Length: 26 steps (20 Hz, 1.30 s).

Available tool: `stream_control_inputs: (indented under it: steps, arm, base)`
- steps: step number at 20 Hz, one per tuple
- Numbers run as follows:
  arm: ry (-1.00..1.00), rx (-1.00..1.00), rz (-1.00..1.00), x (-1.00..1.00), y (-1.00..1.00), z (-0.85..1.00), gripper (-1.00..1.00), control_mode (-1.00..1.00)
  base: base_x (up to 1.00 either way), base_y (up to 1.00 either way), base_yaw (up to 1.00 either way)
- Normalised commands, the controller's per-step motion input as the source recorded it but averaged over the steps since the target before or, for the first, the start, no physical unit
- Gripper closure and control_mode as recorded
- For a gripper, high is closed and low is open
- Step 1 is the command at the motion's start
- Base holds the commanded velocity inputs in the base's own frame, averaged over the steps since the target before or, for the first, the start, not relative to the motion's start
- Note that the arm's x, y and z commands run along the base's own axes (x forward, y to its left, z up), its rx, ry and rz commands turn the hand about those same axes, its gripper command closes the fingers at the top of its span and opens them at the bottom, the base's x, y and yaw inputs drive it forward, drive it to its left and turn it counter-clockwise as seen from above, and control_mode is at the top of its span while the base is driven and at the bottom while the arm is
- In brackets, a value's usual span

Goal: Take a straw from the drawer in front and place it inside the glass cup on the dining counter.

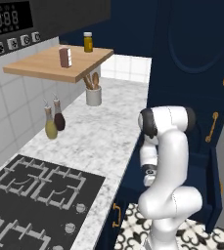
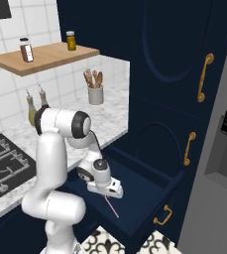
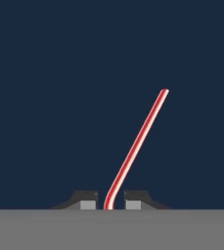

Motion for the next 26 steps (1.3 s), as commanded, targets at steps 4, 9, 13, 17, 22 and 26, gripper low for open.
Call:
stream_control_inputs:
  steps: [4, 9, 13, 17, 22, 26]
  arm:
    - [-0.15, 0.00, -0.06, -0.19, 0.00, 1.00, 1.00, -1.00]
    - [-0.05, 0.02, -0.07, -0.01, -0.02, 1.00, 1.00, -1.00]
    - [0.00, 0.09, -0.05, 0.23, -0.24, 1.00, 1.00, -1.00]
    - [0.01, 0.10, -0.04, 0.45, -0.27, 1.00, 1.00, -1.00]
    - [0.06, 0.11, -0.06, 0.53, -0.32, 1.00, 1.00, -1.00]
    - [0.16, 0.19, -0.06, 0.26, -0.38, 1.00, 1.00, -1.00]
  base:
    - [0.00, 0.00, 0.00]
    - [0.00, 0.00, 0.00]
    - [0.00, 0.00, 0.00]
    - [0.00, 0.00, 0.00]
    - [0.00, 0.00, 0.00]
    - [0.00, 0.00, 0.00]
